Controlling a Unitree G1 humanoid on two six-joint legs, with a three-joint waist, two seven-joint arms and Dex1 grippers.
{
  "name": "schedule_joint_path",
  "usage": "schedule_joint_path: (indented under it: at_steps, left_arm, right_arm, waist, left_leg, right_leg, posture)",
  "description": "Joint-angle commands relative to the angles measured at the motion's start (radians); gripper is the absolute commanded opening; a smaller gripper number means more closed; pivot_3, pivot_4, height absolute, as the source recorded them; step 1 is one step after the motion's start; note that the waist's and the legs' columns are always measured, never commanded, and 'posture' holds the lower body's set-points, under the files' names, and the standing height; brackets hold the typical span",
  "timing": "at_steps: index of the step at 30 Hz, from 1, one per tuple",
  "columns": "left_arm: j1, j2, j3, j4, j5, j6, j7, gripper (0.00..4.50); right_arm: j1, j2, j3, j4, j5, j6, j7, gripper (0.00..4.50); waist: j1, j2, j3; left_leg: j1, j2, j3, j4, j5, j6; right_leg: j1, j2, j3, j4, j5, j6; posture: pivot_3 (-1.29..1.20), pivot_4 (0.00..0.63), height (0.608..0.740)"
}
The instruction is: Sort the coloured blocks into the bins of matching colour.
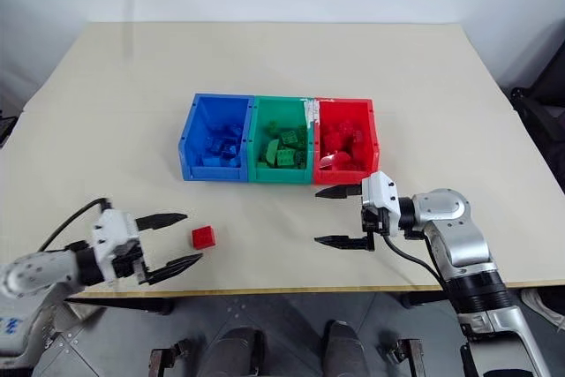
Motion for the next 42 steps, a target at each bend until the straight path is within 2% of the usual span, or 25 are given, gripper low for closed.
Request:
schedule_joint_path:
  at_steps: [1,2,5,13,16,18,22,24,29,35,37,42]
  left_arm:
    - [-0.056,0.013,-0.058,0.088,0.064,-0.063,-0.016,4.47]
    - [-0.078,0.009,-0.067,0.108,0.064,-0.062,-0.018,4.47]
    - [-0.111,0.010,-0.086,0.142,0.062,-0.070,-0.038,3.85]
    - [-0.224,0.030,-0.093,0.112,-0.051,-0.011,-0.164,1.48]
    - [-0.370,0.008,-0.114,0.096,-0.101,0.080,-0.166,1.49]
    - [-0.528,-0.046,-0.172,0.145,-0.079,0.120,-0.144,1.49]
    - [-0.803,-0.221,-0.271,0.334,-0.024,0.139,-0.099,1.49]
    - [-0.926,-0.323,-0.310,0.487,0.024,0.080,-0.075,1.49]
    - [-1.148,-0.508,-0.333,0.876,0.115,-0.103,-0.015,1.49]
    - [-1.308,-0.642,-0.318,1.206,0.172,-0.286,0.013,1.49]
    - [-1.334,-0.671,-0.315,1.273,0.191,-0.325,0.032,2.23]
    - [-1.339,-0.673,-0.297,1.313,0.216,-0.399,0.045,3.73]
  right_arm:
    - [0.031,-0.032,-0.047,-0.075,0.018,0.017,-0.028,4.50]
    - [0.046,-0.038,-0.056,-0.090,0.020,0.022,-0.038,4.50]
    - [0.080,-0.048,-0.070,-0.127,0.023,0.034,-0.061,4.50]
    - [0.211,-0.067,-0.141,-0.243,0.032,0.080,-0.157,4.50]
    - [0.272,-0.066,-0.190,-0.292,0.041,0.101,-0.217,4.50]
    - [0.314,-0.042,-0.234,-0.333,0.060,0.127,-0.287,4.50]
    - [0.394,0.022,-0.326,-0.411,0.077,0.158,-0.455,4.50]
    - [0.438,0.062,-0.376,-0.450,0.064,0.161,-0.554,4.50]
    - [0.541,0.118,-0.444,-0.541,0.042,0.164,-0.697,4.50]
    - [0.643,0.155,-0.454,-0.655,0.045,0.168,-0.779,4.50]
    - [0.662,0.165,-0.448,-0.676,0.041,0.164,-0.797,4.50]
    - [0.653,0.175,-0.417,-0.681,0.032,0.155,-0.813,4.50]
  waist:
    - [-0.004,0.000,0.000]
    - [-0.004,0.000,0.000]
    - [-0.004,0.000,0.000]
    - [0.002,0.000,0.000]
    - [0.016,0.000,0.000]
    - [0.026,0.000,0.000]
    - [0.032,-0.001,0.000]
    - [0.037,-0.001,0.000]
    - [0.026,-0.001,0.000]
    - [0.019,-0.001,0.000]
    - [0.022,-0.001,0.000]
    - [0.020,-0.001,0.000]
  left_leg:
    - [0.000,0.000,0.000,0.000,0.000,0.000]
    - [0.000,0.000,0.000,0.000,0.000,0.000]
    - [0.000,0.000,0.001,0.000,0.000,0.000]
    - [0.000,0.000,0.001,0.000,0.000,0.000]
    - [0.000,0.000,0.000,0.001,0.000,0.000]
    - [0.000,0.000,0.000,0.001,0.000,0.000]
    - [-0.001,-0.002,0.000,0.004,0.000,0.001]
    - [-0.001,-0.002,0.000,0.004,0.000,0.001]
    - [-0.002,-0.002,0.002,0.003,0.000,0.001]
    - [-0.001,-0.002,0.004,0.002,0.000,0.002]
    - [-0.001,-0.002,0.004,0.002,0.000,0.002]
    - [-0.001,-0.002,0.004,0.002,0.000,0.003]
  right_leg:
    - [0.000,0.000,0.000,0.000,0.000,0.000]
    - [-0.001,0.000,0.000,0.000,0.000,0.000]
    - [-0.001,0.000,0.000,0.000,0.000,0.000]
    - [-0.001,-0.001,0.000,0.000,0.000,0.000]
    - [-0.001,0.000,-0.001,0.000,0.000,0.000]
    - [0.000,0.000,-0.001,0.001,0.000,0.000]
    - [0.001,-0.001,0.000,0.000,0.001,0.003]
    - [0.001,-0.001,0.000,0.000,0.002,0.003]
    - [0.000,0.000,0.000,-0.002,0.002,0.003]
    - [0.000,0.000,0.000,-0.003,0.002,0.004]
    - [0.000,0.000,0.000,-0.003,0.002,0.004]
    - [0.000,0.000,0.000,-0.003,0.002,0.004]
  posture:
    - [0.00,0.150,0.740]
    - [0.00,0.150,0.740]
    - [0.00,0.150,0.740]
    - [0.00,0.150,0.740]
    - [0.00,0.150,0.740]
    - [0.00,0.150,0.740]
    - [0.00,0.150,0.740]
    - [0.00,0.150,0.740]
    - [0.00,0.150,0.740]
    - [0.00,0.150,0.740]
    - [0.00,0.150,0.740]
    - [0.00,0.150,0.740]
